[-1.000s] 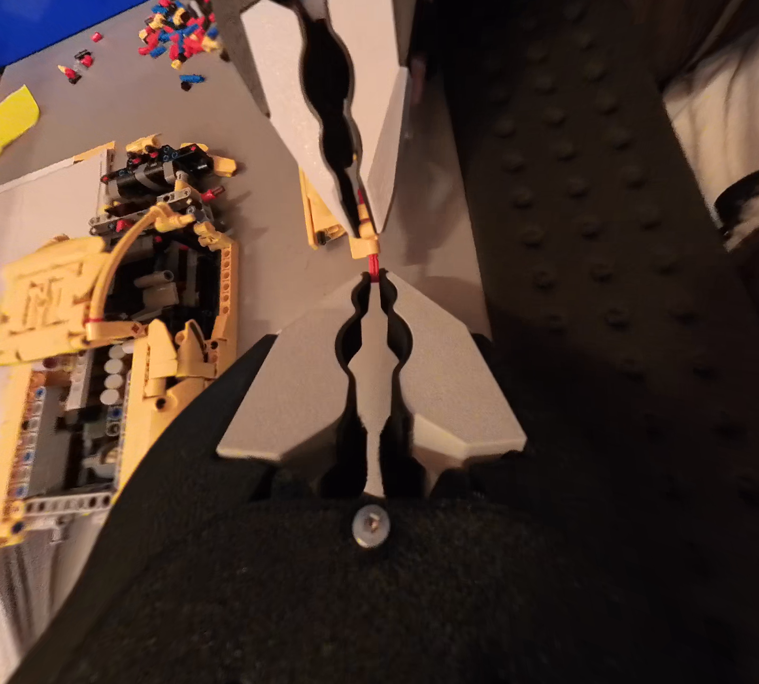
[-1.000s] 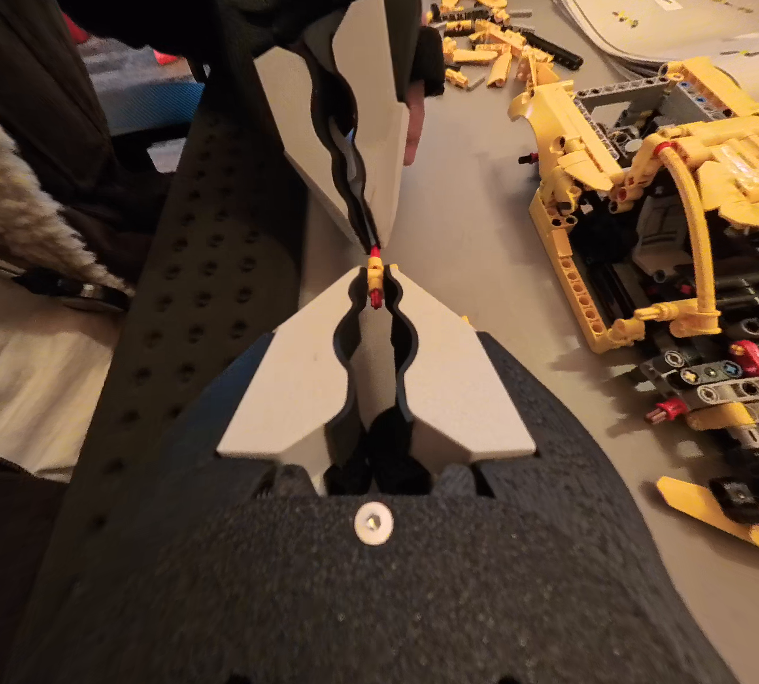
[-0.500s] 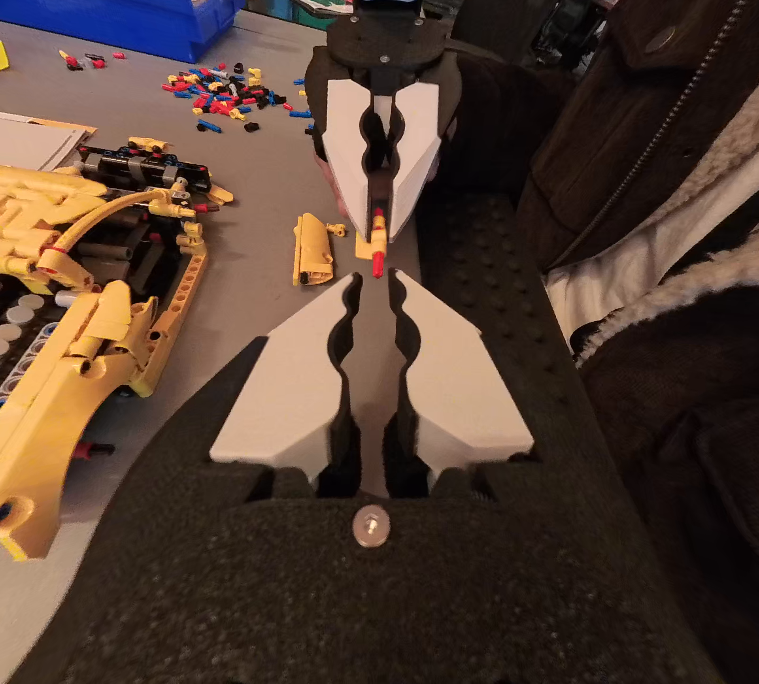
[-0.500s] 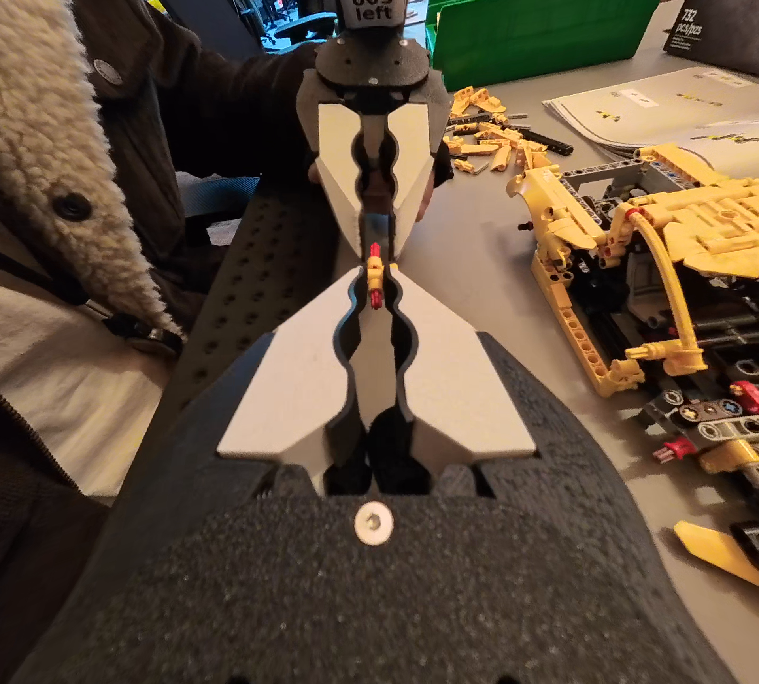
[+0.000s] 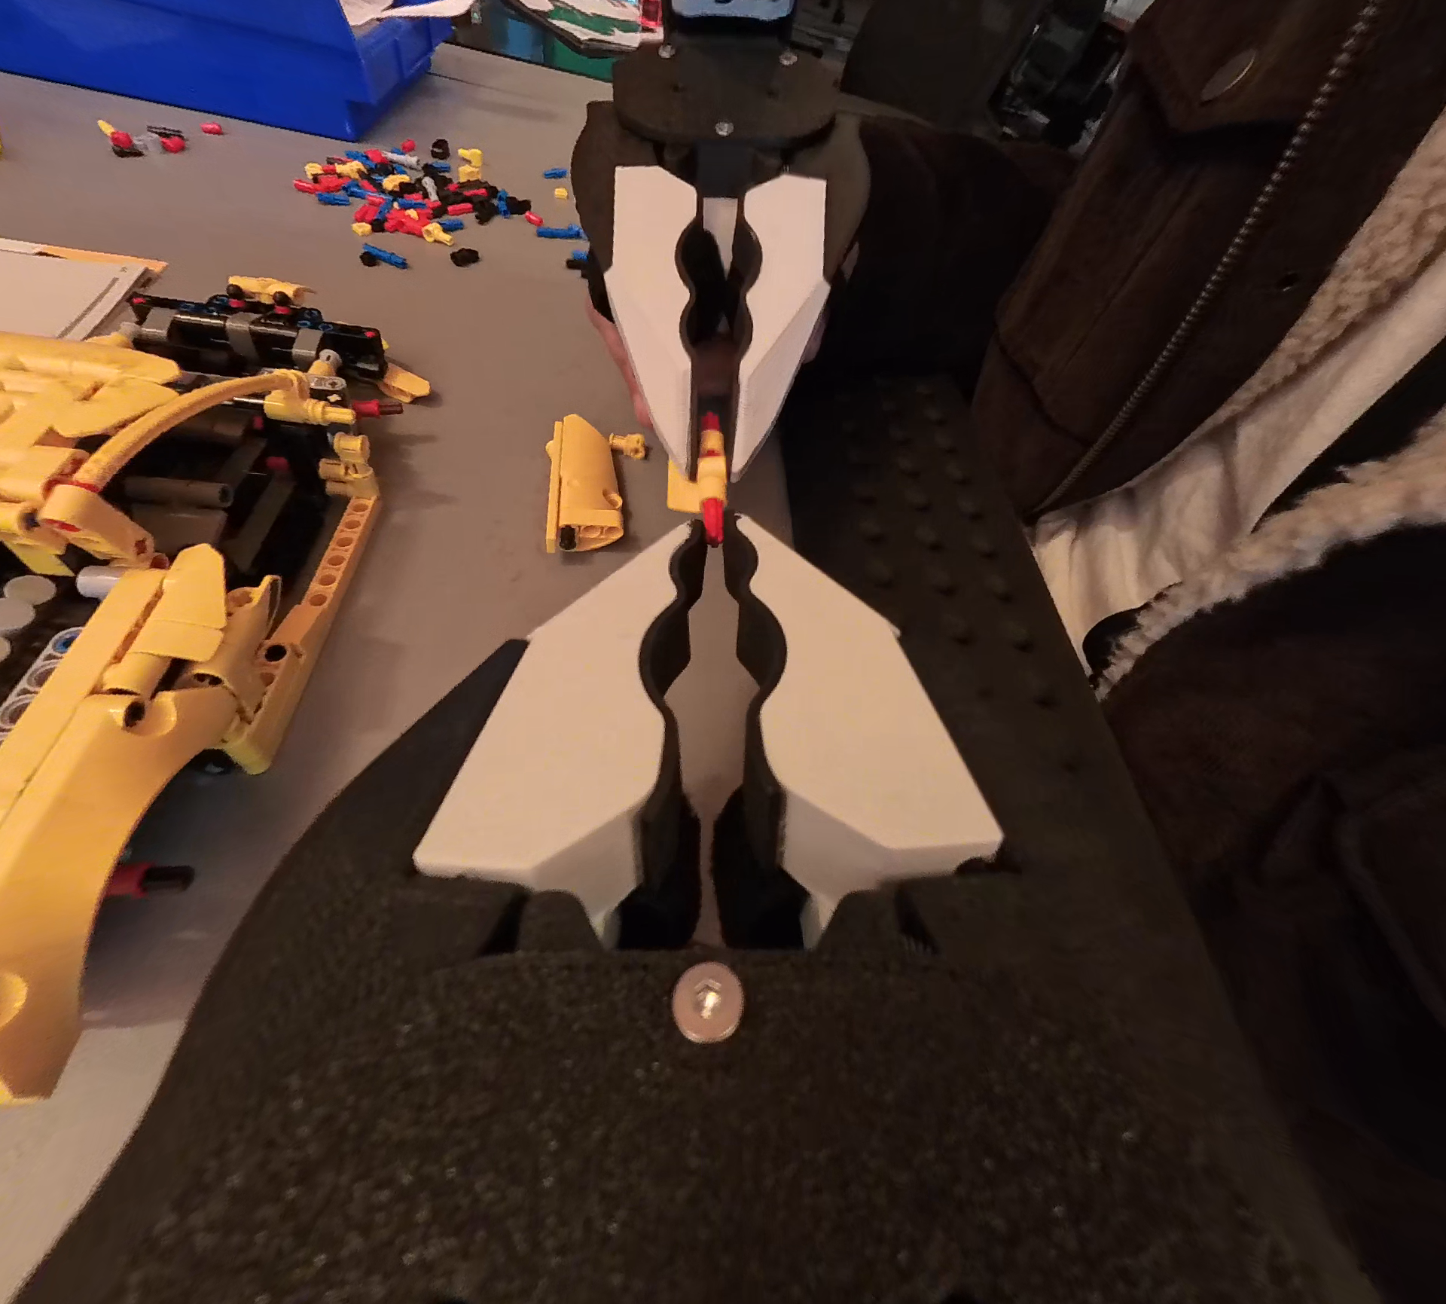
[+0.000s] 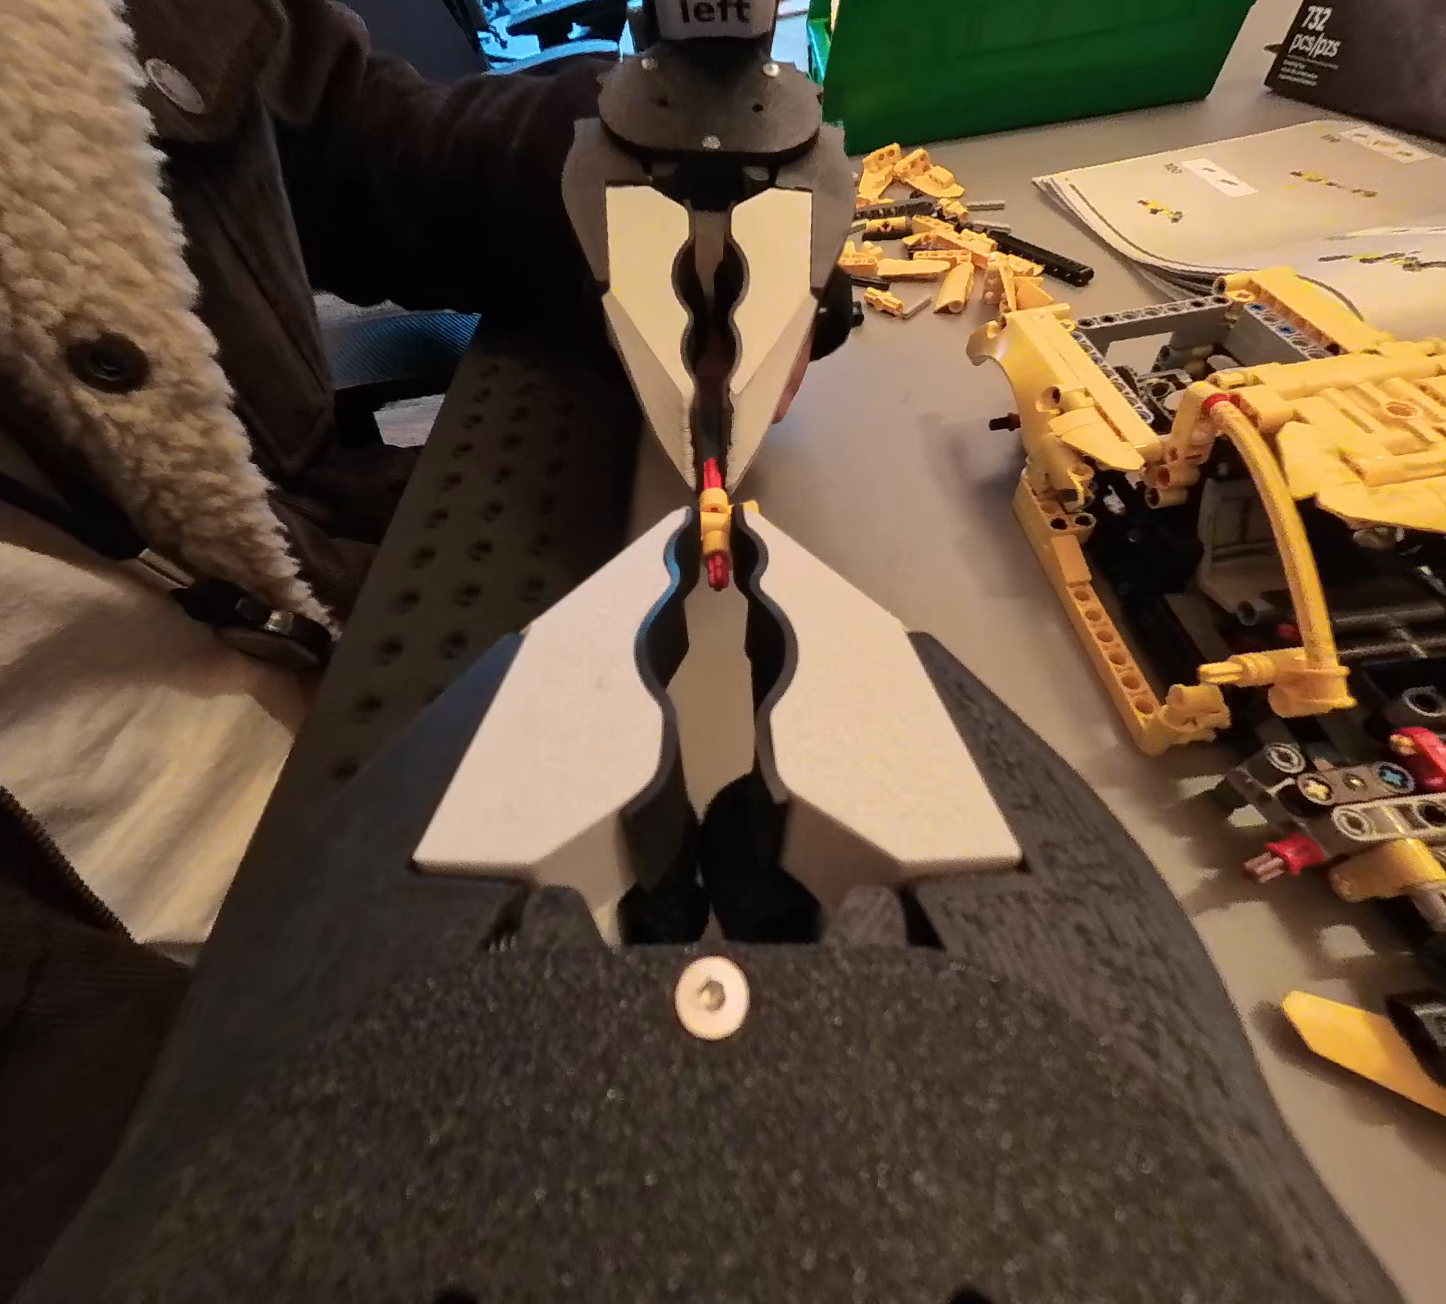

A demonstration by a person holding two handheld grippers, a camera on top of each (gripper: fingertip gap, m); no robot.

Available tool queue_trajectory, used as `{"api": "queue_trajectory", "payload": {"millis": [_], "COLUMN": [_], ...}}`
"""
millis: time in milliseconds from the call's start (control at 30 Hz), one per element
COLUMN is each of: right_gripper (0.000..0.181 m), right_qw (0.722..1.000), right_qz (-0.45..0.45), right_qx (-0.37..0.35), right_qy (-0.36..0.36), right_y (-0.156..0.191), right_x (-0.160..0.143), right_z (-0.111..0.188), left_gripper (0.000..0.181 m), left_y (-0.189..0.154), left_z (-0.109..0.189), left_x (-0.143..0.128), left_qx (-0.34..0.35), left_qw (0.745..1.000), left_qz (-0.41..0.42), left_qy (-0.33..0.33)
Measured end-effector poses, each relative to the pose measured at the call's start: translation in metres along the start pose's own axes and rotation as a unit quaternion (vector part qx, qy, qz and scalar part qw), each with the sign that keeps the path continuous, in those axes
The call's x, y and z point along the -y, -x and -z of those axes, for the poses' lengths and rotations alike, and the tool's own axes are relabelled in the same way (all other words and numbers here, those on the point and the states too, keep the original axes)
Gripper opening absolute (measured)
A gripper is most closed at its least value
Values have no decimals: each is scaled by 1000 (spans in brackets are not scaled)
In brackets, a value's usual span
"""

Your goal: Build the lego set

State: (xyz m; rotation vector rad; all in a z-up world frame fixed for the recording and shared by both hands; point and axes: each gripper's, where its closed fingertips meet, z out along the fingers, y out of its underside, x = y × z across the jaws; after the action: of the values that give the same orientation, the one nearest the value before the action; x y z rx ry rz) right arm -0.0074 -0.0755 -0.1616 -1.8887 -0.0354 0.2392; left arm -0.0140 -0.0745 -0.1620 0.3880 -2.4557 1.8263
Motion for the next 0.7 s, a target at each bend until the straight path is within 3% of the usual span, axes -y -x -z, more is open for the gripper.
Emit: {"api": "queue_trajectory", "payload": {"millis": [700], "right_gripper": [7], "right_qw": [999], "right_qz": [-33], "right_qx": [21], "right_qy": [-33], "right_y": [1], "right_x": [8], "right_z": [2], "left_gripper": [3], "left_y": [-1], "left_z": [1], "left_x": [10], "left_qx": [-12], "left_qw": [999], "left_qz": [10], "left_qy": [-34]}}
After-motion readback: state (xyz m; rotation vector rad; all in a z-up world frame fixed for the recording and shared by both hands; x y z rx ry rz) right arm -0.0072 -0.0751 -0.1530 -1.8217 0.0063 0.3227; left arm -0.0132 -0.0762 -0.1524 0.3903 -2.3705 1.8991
